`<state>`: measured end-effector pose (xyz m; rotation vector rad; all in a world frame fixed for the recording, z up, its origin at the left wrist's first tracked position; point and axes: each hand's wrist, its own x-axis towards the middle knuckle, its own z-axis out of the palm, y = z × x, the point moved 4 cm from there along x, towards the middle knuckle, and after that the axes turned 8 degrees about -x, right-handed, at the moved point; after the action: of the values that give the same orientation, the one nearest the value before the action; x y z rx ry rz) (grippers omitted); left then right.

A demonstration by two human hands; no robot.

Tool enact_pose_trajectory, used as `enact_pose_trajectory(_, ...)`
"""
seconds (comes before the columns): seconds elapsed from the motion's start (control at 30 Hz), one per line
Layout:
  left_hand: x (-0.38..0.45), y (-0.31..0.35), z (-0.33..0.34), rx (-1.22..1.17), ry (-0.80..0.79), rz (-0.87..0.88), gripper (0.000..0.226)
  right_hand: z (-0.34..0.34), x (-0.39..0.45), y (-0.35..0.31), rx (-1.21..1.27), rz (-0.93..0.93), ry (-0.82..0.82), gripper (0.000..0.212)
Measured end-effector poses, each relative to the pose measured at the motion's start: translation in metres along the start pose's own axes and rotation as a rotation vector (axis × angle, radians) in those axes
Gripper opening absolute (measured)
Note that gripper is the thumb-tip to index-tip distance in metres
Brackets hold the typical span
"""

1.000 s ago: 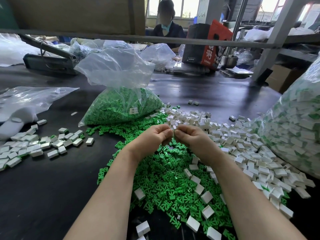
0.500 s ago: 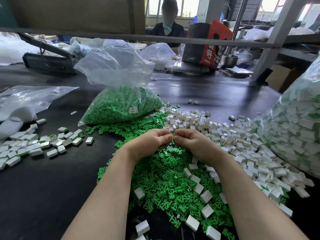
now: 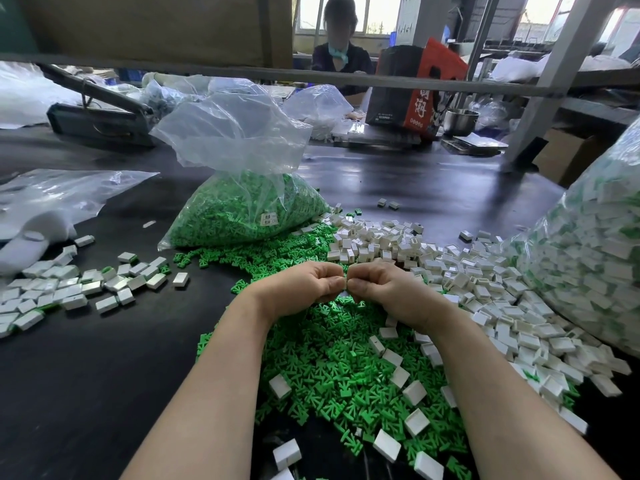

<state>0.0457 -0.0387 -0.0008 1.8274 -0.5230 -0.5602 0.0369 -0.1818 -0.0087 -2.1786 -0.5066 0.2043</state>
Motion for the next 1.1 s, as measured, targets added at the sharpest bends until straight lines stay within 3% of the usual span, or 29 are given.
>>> enact_pose_trajectory(0.43, -0.001, 0.006, -0.015, 0.014, 0.211, 0.064, 0.013, -0.010, 0.000, -0.010, -0.004, -0.008, 0.065, 0.019)
enact_pose_trajectory(0.63, 0.000, 0.007, -0.014, -0.042, 0.204, 0.086, 0.014, -0.009, -0.002, -0.014, 0.090, 0.005, 0.056, 0.018)
enact_pose_trajectory(0.8, 0.000, 0.003, -0.007, -0.195, 0.115, 0.068, 0.029, -0.009, -0.004, -0.019, 0.300, -0.009, 0.055, 0.014)
enact_pose_trajectory(1.1, 0.006, 0.002, -0.003, -0.243, 0.153, 0.113, 0.025, -0.002, -0.002, -0.013, 0.336, 0.049, 0.031, 0.035)
